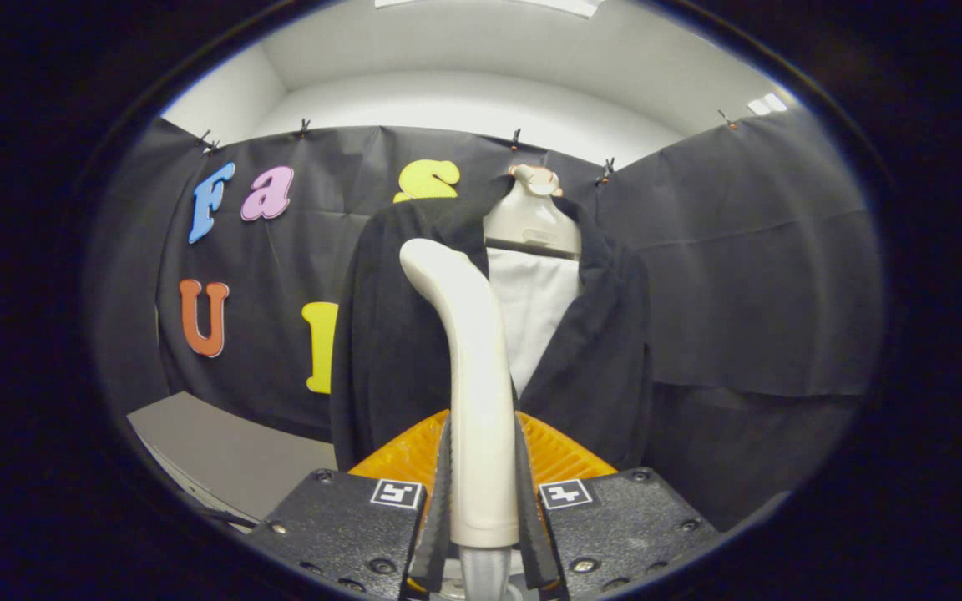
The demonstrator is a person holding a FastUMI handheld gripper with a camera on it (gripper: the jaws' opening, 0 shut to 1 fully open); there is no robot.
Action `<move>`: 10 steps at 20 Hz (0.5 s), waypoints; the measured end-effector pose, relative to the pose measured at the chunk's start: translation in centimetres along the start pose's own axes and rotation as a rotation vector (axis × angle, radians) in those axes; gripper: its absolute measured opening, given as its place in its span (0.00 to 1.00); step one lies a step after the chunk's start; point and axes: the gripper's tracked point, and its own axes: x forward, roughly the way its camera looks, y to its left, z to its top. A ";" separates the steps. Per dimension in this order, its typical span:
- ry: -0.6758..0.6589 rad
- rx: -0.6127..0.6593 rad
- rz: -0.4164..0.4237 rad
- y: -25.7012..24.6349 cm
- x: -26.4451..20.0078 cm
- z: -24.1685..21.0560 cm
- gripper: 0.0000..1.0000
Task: Iron the clothes twice with a garment steamer, once on the left side and once on the right side.
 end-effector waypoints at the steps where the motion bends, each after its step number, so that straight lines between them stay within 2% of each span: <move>1: 0.015 -0.005 -0.002 -0.1 -0.2 -0.7 0.38; 10: 0.140 0.010 -0.022 -0.9 -1.2 -6.8 0.38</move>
